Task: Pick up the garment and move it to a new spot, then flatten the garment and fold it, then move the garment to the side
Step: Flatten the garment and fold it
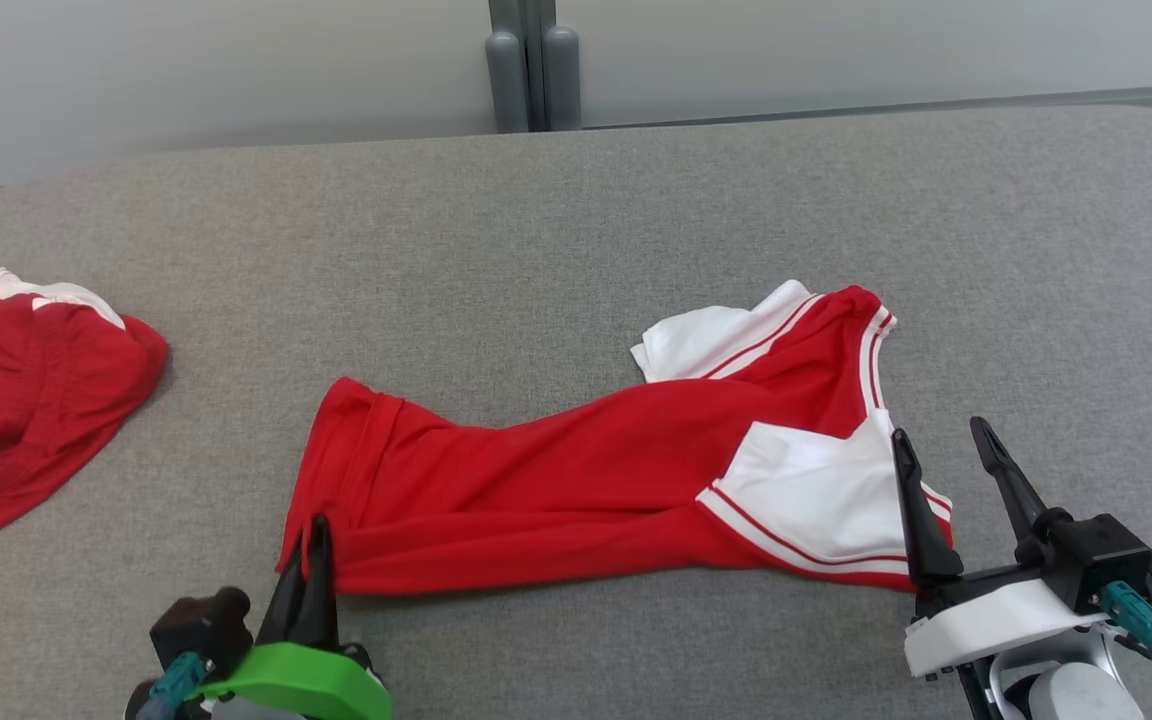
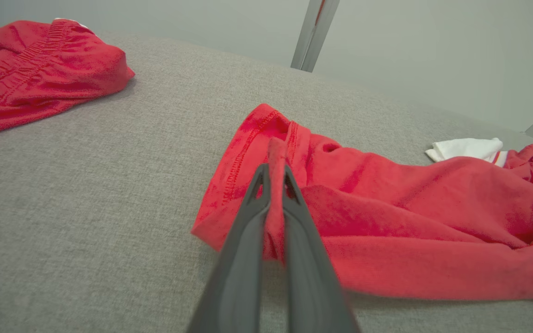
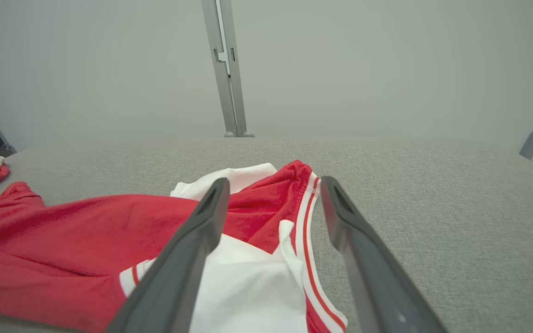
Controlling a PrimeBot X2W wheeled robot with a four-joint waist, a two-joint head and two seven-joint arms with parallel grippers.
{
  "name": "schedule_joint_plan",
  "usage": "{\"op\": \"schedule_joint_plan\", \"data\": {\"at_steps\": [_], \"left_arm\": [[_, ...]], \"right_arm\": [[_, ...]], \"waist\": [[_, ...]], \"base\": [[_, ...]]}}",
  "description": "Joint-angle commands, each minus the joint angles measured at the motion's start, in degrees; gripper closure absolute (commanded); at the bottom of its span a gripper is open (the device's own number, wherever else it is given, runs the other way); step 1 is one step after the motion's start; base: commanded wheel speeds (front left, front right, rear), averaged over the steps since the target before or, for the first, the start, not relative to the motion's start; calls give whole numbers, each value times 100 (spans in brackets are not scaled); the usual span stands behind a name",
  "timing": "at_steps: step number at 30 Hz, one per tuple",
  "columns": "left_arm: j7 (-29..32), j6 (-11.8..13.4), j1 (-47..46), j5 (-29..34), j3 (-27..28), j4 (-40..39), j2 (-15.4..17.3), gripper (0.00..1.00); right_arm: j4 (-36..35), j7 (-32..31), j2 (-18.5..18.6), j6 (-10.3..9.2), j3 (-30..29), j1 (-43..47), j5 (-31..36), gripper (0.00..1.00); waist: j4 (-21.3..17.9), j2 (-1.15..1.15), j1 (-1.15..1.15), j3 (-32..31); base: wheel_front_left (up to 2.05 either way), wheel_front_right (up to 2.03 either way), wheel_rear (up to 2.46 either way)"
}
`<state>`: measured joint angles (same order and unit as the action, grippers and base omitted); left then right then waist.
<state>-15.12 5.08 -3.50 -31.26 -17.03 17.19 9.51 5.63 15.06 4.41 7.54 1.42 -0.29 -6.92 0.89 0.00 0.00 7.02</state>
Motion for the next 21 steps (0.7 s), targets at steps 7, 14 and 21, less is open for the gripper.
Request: {"op": "schedule_joint_plan", "data": {"at_steps": [7,14,21], "left_arm": [[-3,-74,329,252,255,-103,-45,0],[-3,-135,394,587,594,-435,-58,0],[-3,-256,474,1060,1015,-798,-142,0]], "right_arm": [[34,17,75,-10,2,134,-46,0],[30,17,94,-10,5,220,-55,0],[6,17,81,-10,-12,245,-60,0]], "waist": [[80,0,0,-186],[61,0,0,-292],[7,0,0,-374]], "base": [[0,0,0],[0,0,0],[0,0,0]]}}
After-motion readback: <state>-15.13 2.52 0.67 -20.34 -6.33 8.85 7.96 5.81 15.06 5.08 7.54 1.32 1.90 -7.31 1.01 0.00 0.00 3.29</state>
